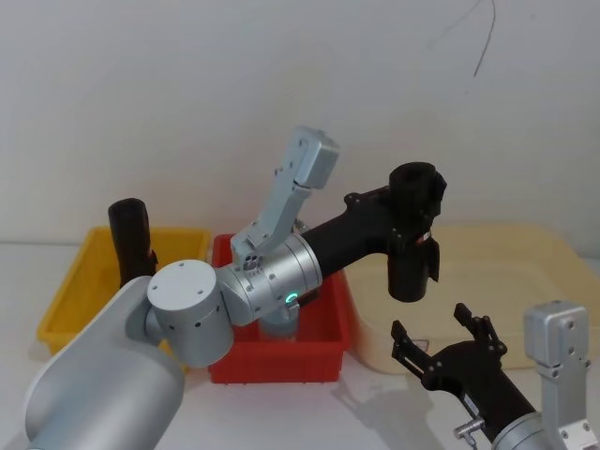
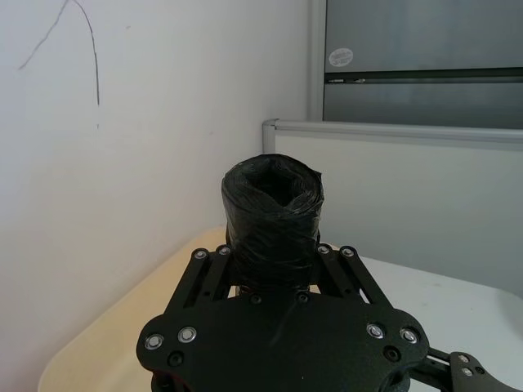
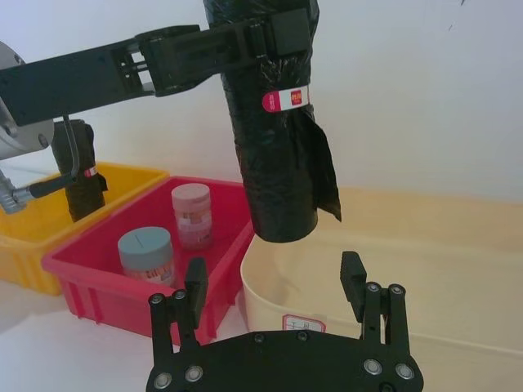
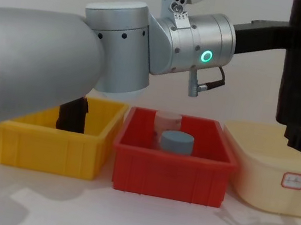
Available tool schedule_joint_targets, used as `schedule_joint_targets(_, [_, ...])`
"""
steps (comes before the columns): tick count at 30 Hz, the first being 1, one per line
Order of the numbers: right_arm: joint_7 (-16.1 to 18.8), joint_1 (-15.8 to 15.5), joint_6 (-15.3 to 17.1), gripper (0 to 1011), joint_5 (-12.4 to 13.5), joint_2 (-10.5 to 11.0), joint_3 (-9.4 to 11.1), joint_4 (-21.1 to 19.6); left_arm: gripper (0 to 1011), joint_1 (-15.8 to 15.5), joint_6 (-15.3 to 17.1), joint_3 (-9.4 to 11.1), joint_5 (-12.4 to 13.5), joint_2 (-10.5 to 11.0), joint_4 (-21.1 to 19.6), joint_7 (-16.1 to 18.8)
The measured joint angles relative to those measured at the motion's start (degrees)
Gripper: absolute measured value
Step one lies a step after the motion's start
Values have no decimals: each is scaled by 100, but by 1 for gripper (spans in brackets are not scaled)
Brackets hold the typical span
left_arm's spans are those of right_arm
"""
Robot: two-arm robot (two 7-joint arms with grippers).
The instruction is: Pick up the garbage bag with the one hand and transfer it to the other hand.
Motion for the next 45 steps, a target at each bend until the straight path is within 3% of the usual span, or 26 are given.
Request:
schedule_joint_targets(21, [-63, 250, 46, 1000, -220, -106, 19, 270, 371, -43, 70, 43, -65, -13, 75, -23])
schedule_joint_targets(45, [152, 911, 228, 1000, -374, -208, 32, 786, 371, -51, 84, 52, -77, -16, 90, -28])
